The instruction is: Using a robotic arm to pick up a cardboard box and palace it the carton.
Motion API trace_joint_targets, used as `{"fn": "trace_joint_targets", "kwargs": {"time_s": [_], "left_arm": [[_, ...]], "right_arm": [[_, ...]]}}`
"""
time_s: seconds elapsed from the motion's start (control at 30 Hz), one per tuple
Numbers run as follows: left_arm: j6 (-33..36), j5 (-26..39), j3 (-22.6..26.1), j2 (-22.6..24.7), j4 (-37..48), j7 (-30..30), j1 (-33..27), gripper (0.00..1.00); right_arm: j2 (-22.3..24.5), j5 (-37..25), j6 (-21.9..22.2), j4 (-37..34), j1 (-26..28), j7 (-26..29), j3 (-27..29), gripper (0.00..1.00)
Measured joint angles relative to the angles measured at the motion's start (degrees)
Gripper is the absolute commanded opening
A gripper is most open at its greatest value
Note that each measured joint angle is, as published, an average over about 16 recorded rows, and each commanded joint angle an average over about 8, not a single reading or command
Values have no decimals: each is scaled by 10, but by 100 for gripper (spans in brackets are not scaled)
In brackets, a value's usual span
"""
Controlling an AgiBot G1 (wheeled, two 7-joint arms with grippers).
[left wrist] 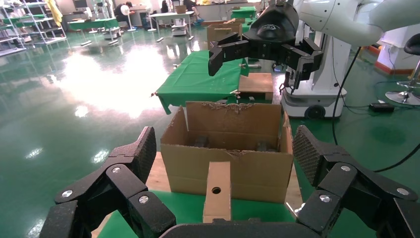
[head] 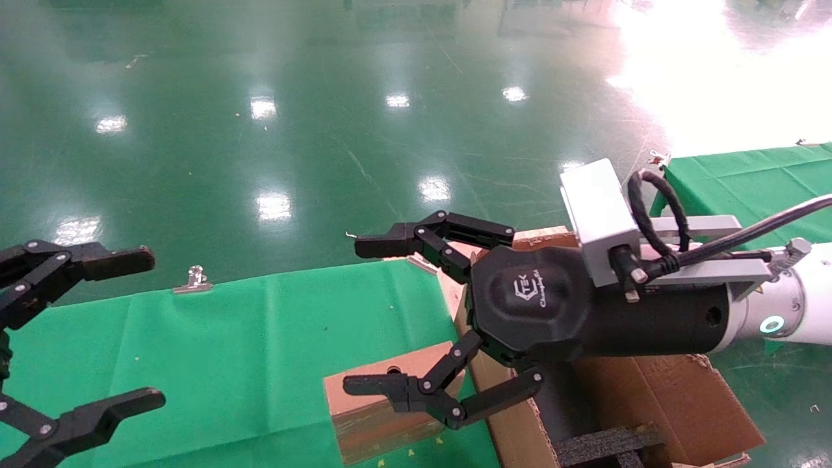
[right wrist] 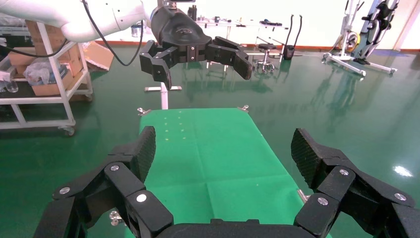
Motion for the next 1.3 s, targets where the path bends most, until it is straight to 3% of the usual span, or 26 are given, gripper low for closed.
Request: {"fn": "trace_joint_targets", "kwargs": {"time_s": [0.2,0.23,0.63,0.9,1.3], "left_arm": [[0,0,0,0,0,0,0,4],[0,0,0,0,0,0,0,0],[0,0,0,0,0,0,0,0],[0,0,0,0,0,0,0,0],[0,0,0,0,0,0,0,0]], "right_arm": [[0,0,0,0,0,0,0,100],[0,0,0,0,0,0,0,100],[-5,-47,-10,-6,22,2,-23,100],[-34,-163,-32,-24,89,5,-90,100],[-99,-333,-48,-47,210,13,-236,100]]}}
